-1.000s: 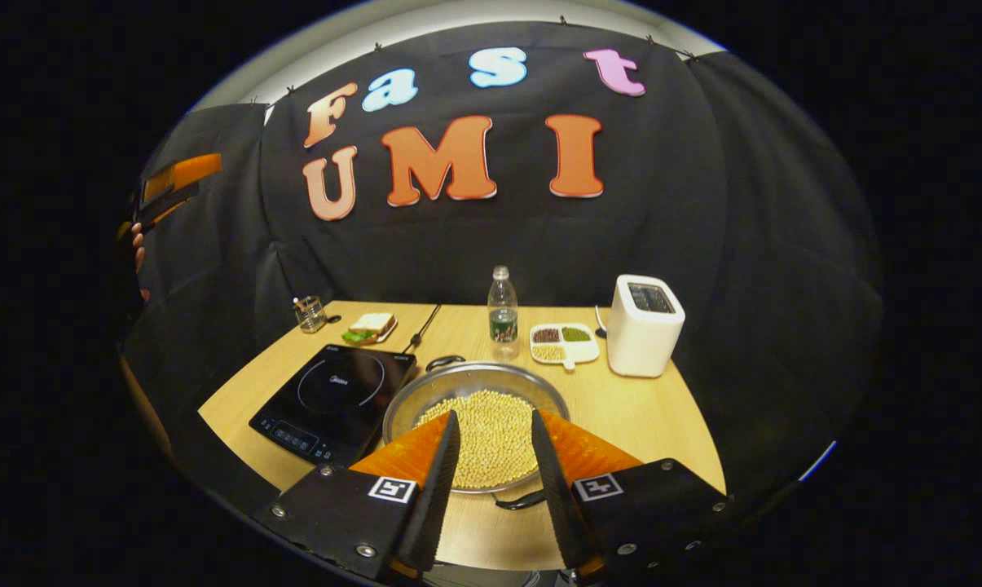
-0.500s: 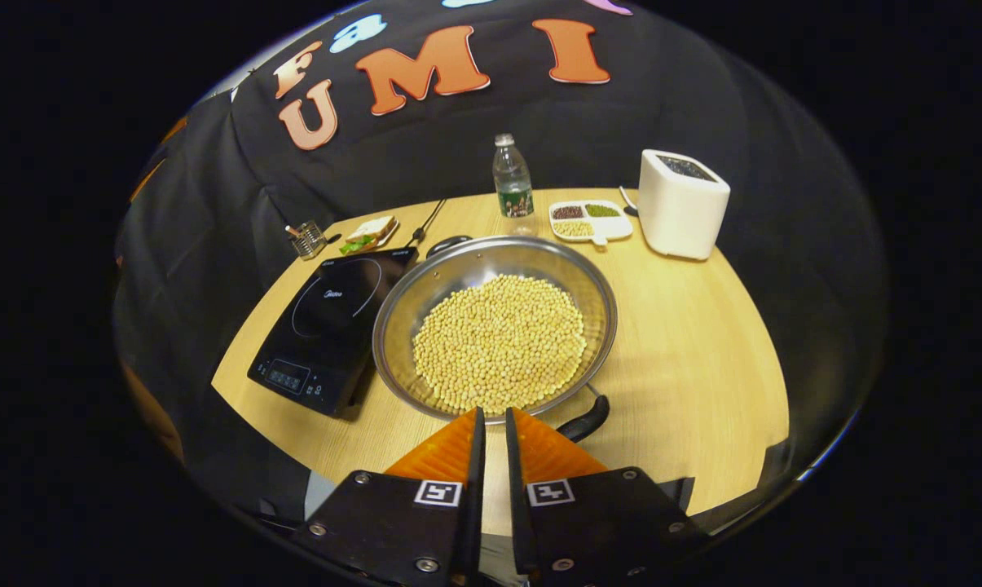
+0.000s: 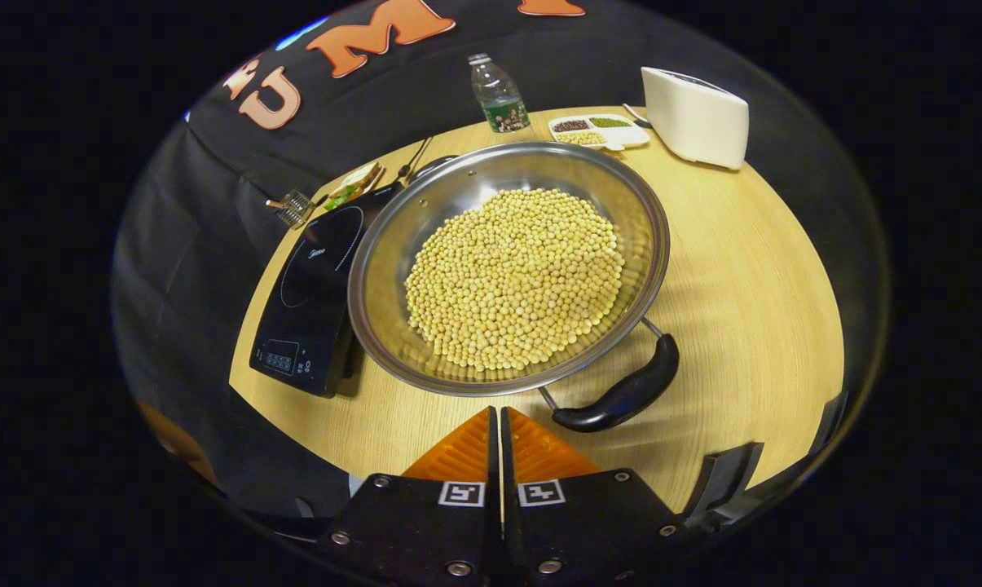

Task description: First push the handle of the pot to place it horizontally, then grasp the pot with both hands and set it on the induction cooktop.

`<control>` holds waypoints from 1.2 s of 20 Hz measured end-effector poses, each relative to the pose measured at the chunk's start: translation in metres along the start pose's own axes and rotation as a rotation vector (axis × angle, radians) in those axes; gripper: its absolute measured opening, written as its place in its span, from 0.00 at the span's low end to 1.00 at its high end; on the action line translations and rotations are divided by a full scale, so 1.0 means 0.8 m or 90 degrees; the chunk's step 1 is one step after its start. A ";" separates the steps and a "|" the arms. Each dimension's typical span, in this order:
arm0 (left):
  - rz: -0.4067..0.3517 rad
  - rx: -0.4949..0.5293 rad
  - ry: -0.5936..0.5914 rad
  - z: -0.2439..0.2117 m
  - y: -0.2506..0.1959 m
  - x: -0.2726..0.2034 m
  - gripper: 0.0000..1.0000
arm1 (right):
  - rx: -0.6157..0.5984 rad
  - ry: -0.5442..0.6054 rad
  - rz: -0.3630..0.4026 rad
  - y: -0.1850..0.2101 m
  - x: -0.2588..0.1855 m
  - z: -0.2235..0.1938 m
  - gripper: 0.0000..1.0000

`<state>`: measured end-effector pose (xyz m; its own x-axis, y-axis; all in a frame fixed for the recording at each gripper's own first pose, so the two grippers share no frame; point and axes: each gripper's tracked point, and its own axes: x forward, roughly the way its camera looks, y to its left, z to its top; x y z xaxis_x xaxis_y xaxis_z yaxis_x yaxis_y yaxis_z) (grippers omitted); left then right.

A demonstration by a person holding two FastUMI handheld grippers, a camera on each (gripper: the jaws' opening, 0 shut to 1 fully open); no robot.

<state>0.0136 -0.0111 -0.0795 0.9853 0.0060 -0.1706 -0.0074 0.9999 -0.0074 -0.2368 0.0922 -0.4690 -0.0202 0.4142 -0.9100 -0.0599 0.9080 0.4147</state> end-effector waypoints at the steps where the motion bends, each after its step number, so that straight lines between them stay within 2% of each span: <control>1: 0.001 0.000 0.003 -0.002 0.003 -0.001 0.98 | 0.013 0.004 -0.001 -0.003 0.001 0.003 0.01; 5: 0.007 0.007 0.009 -0.008 0.012 -0.002 0.98 | 0.046 0.035 0.024 -0.009 0.001 0.007 0.00; 12: 0.000 0.002 0.031 -0.025 0.019 0.003 0.99 | 0.029 0.059 -0.012 -0.025 0.007 0.020 0.00; 17: -0.002 0.009 0.042 -0.032 0.025 0.003 0.99 | 0.054 0.052 -0.049 -0.056 0.018 0.045 0.00; 20: -0.003 0.010 0.046 -0.035 0.029 0.005 0.99 | 0.066 0.044 -0.120 -0.096 0.028 0.060 0.00; 23: 0.000 0.007 0.049 -0.040 0.032 0.007 0.93 | 0.102 0.040 -0.121 -0.112 0.024 0.070 0.01; 24: 0.001 0.006 0.052 -0.042 0.033 0.009 0.99 | 0.103 0.037 -0.129 -0.117 0.023 0.074 0.02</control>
<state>0.0147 0.0153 -0.1141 0.9683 0.0067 -0.2497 -0.0066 1.0000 0.0013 -0.1724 0.0187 -0.5244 -0.0809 0.2231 -0.9714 0.0914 0.9722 0.2157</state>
